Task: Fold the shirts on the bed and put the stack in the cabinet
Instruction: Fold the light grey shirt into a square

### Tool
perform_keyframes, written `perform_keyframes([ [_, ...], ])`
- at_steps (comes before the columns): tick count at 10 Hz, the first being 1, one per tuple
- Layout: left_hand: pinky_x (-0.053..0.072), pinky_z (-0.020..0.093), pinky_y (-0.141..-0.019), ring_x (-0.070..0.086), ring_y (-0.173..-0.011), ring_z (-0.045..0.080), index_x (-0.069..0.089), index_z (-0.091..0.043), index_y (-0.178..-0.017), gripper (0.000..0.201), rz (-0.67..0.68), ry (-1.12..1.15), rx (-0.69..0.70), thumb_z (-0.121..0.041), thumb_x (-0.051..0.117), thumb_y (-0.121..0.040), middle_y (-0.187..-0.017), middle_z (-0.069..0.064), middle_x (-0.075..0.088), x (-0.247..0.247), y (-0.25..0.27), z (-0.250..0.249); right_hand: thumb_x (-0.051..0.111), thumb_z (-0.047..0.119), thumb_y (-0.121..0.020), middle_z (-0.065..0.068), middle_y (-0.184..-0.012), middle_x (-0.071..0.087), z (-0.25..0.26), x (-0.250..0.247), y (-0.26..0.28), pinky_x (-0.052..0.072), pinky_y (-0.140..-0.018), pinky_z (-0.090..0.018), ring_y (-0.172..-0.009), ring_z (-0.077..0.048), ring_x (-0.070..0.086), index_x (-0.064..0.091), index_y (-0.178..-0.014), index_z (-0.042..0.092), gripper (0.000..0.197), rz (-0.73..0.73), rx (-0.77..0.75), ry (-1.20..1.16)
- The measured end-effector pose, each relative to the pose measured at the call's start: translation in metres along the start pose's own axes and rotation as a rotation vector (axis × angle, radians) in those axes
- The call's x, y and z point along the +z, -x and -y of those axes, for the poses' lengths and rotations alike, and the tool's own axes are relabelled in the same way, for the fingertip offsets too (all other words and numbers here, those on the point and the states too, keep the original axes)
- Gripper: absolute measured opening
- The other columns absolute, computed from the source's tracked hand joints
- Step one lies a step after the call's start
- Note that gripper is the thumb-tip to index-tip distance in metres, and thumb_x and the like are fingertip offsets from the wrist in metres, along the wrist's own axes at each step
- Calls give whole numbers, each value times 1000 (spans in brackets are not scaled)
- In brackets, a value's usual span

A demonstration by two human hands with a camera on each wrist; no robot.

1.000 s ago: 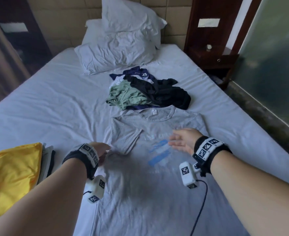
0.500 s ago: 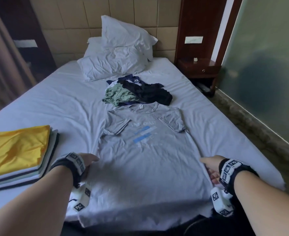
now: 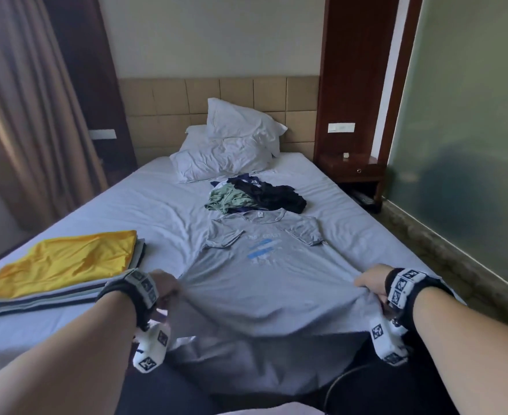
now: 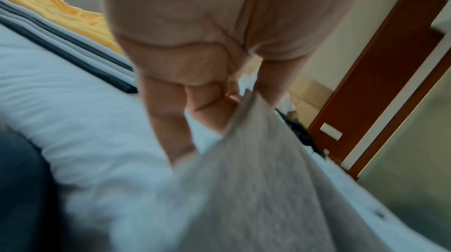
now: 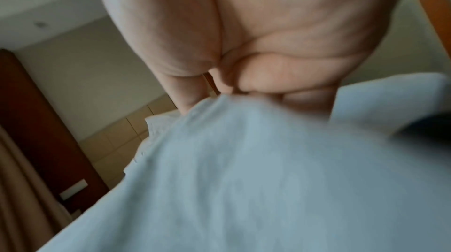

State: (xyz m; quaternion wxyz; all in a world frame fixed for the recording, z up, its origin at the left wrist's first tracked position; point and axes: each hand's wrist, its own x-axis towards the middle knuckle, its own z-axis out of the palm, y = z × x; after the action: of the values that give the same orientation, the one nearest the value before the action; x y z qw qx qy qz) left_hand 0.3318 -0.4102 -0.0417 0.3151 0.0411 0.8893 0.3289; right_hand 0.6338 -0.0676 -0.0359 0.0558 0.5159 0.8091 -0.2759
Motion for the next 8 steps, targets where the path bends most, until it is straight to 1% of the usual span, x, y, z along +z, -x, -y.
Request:
perform_keyframes([
  [1,53,43,-95,55,-93,25,53,-19,-67,33,-126,108,164,-12,65,-96,-80,6,58,-21,8,-2,37,26,-109,-9,-153,46,22,-36,27,41,-102,-28,-138,-27,46,45,-149,10,44,-114,-89,88],
  [2,50,53,-105,66,-108,36,66,-13,-85,34,-146,400,246,-39,85,-75,-111,19,70,-46,-39,9,42,27,-108,-15,-155,42,24,-52,50,36,-108,-29,-140,-31,44,42,-152,9,47,-179,-79,-312],
  [3,53,35,-98,69,-91,26,60,-7,-101,34,56,840,232,-40,64,-97,-95,18,69,-48,11,18,90,33,-59,-25,-106,71,11,-58,24,56,-92,-47,-95,-39,70,64,-117,-6,74,-58,-62,-1069],
  [4,42,16,-40,51,-36,10,46,-10,-76,32,116,1062,333,-14,41,-108,-46,2,51,-26,68,13,75,18,-80,-16,-64,64,10,-53,51,57,-64,-36,-52,-28,66,60,-87,4,21,76,-122,-1361],
  [5,42,16,-51,53,-51,8,50,-13,-78,29,208,1301,351,-14,44,-106,-62,1,52,-13,79,21,64,10,-94,-7,-60,63,14,-37,75,49,-47,-18,-41,-15,58,59,-82,13,14,67,-89,-1589],
  [6,48,14,-66,62,-69,6,60,-14,-91,17,231,1495,312,-16,50,-105,-81,-2,56,-3,87,24,65,5,-94,-8,-86,66,7,-17,82,55,-52,-20,-58,-15,63,69,-93,14,10,18,-118,-1810],
  [7,45,13,-88,62,-89,9,63,-18,-116,17,247,1627,294,-10,52,-105,-99,6,58,2,92,25,60,7,-98,-4,-66,64,-4,-13,84,53,-48,-17,-43,-10,60,62,-88,11,11,17,-112,-1870],
  [8,47,14,-88,60,-94,8,62,-19,-123,29,243,1677,320,-1,52,-102,-108,12,58,3,97,21,56,6,-98,-3,-63,61,-10,-20,88,51,-51,-14,-43,-9,57,56,-84,9,14,-33,-136,-1969],
])
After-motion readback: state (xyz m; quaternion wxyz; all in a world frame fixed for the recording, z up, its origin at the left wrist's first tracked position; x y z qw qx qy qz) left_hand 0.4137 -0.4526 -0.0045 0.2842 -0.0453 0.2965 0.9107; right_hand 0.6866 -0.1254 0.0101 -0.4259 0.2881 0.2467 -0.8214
